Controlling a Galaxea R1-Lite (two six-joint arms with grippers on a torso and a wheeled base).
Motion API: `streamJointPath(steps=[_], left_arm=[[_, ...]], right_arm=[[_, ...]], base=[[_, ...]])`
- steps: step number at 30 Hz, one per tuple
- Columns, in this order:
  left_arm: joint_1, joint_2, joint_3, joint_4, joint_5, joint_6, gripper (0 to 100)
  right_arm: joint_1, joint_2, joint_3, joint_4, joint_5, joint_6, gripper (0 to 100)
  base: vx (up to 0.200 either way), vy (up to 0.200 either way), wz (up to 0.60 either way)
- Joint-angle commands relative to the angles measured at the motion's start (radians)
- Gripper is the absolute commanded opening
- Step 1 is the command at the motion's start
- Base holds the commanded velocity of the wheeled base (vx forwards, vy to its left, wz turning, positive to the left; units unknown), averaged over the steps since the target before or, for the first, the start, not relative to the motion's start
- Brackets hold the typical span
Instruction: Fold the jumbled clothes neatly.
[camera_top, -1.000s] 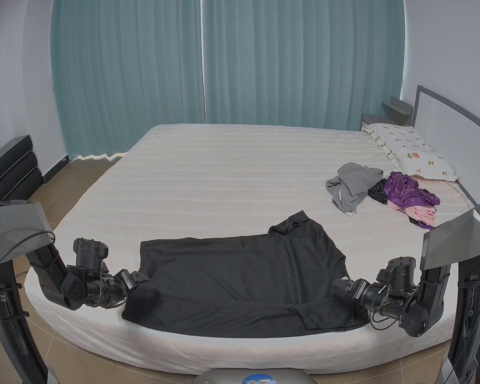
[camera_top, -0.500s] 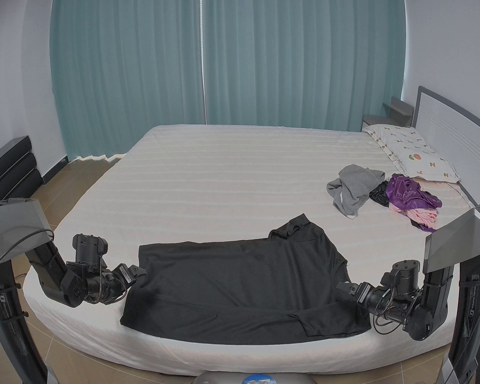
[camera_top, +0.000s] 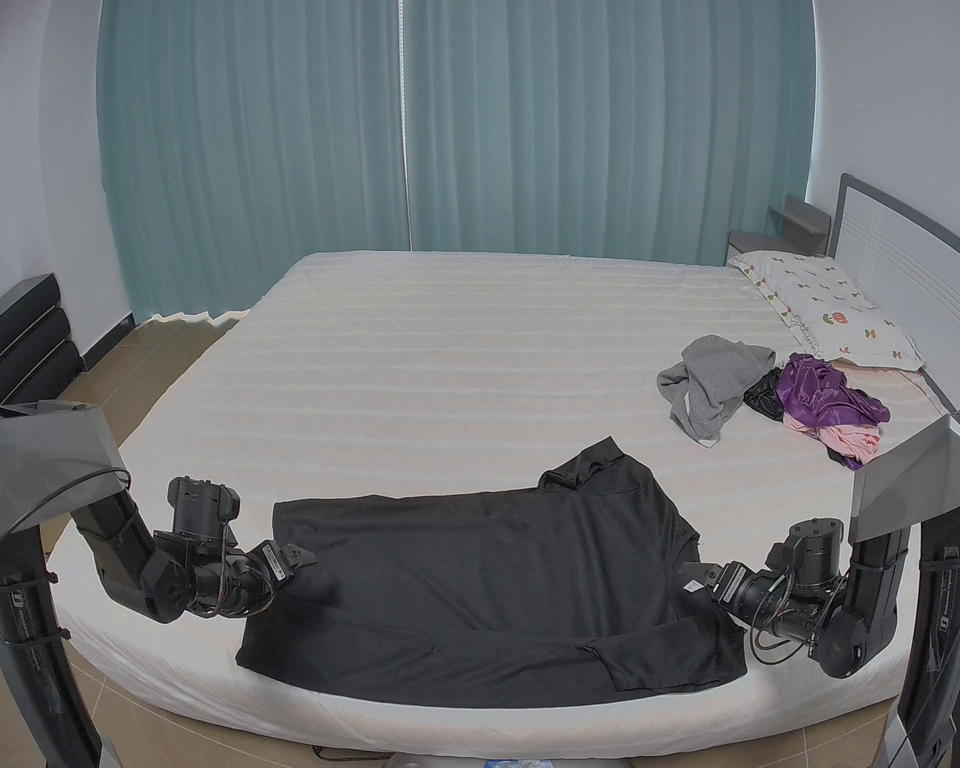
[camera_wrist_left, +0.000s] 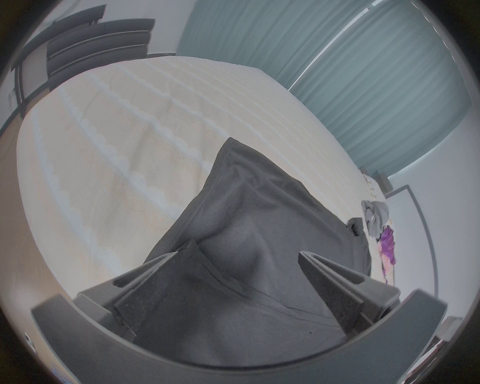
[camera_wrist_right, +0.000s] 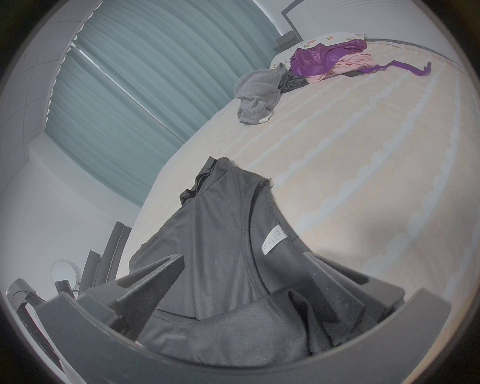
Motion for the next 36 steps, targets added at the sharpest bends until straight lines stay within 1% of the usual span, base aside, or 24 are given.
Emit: streamJointPath(steps=[1,3,9,13,21,22,26,29,36], left_arm=[[-0.02,0.055,-0.024,-0.002,0.023,0.035,100],[-0.02,0.063,-0.02,-0.014,0.046,0.054,100],[-0.02,0.074,-0.007,-0.038,0.052,0.058,100],[-0.02,0.092,-0.006,-0.042,0.07,0.058,100],[-0.02,0.092,0.009,-0.042,0.072,0.058,100],[-0.02,0.092,0.009,-0.042,0.073,0.058,0],[-0.016,0.084,0.025,-0.042,0.075,0.055,0],[-0.011,0.08,0.062,-0.057,0.075,0.052,0],[0.003,0.061,0.117,-0.173,0.077,0.05,0]], right_arm=[[-0.019,0.007,-0.003,0.0,0.006,-0.002,100],[-0.015,0.015,-0.001,-0.001,0.006,-0.002,100],[-0.012,0.021,0.0,-0.001,0.006,-0.003,100],[-0.014,0.021,0.003,-0.003,0.004,-0.003,100],[-0.015,0.023,0.005,-0.003,0.007,-0.006,100],[-0.017,0.023,0.006,-0.001,0.007,-0.006,100],[-0.019,0.024,0.005,0.002,0.007,-0.008,100],[-0.015,0.042,0.0,0.0,0.009,-0.008,100],[-0.005,0.05,-0.006,0.0,0.009,-0.011,100]], base=[[0.0,0.0,0.0],[0.0,0.0,0.0],[0.0,0.0,0.0],[0.0,0.0,0.0],[0.0,0.0,0.0],[0.0,0.0,0.0],[0.0,0.0,0.0],[0.0,0.0,0.0],[0.0,0.0,0.0]])
